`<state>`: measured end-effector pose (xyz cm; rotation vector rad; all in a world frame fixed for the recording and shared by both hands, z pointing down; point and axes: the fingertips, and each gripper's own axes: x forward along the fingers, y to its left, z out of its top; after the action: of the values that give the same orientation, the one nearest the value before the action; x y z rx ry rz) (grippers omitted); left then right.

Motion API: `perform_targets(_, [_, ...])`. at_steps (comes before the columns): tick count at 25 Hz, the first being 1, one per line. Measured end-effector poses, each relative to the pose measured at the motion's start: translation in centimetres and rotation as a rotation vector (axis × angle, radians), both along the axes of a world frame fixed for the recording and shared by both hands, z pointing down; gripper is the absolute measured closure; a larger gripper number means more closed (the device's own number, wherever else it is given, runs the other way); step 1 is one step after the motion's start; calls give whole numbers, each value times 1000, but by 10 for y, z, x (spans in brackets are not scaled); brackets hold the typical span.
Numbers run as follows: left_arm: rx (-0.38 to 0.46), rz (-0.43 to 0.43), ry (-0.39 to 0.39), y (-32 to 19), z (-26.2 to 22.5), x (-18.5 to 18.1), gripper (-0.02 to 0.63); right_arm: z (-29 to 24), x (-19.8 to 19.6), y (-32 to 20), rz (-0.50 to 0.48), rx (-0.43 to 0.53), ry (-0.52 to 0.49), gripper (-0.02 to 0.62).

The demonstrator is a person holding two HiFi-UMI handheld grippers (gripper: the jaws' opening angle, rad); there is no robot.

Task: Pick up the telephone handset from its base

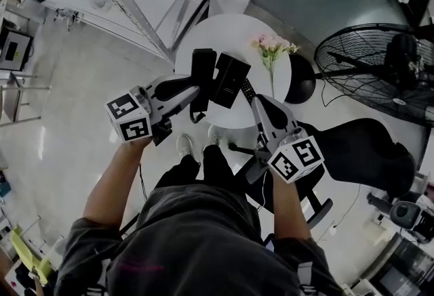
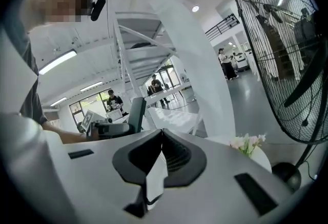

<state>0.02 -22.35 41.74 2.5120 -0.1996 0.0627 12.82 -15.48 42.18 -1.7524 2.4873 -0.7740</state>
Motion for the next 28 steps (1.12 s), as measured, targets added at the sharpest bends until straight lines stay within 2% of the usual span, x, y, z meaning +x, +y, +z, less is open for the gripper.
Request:
perform_targets(12, [132,-26,74,30,-87,-36,528,-68,-20,20,9,118,48,577])
perform_targets(28, [248,-44,145,53,-159,-69,529,-134,-47,41,15,234,110,577])
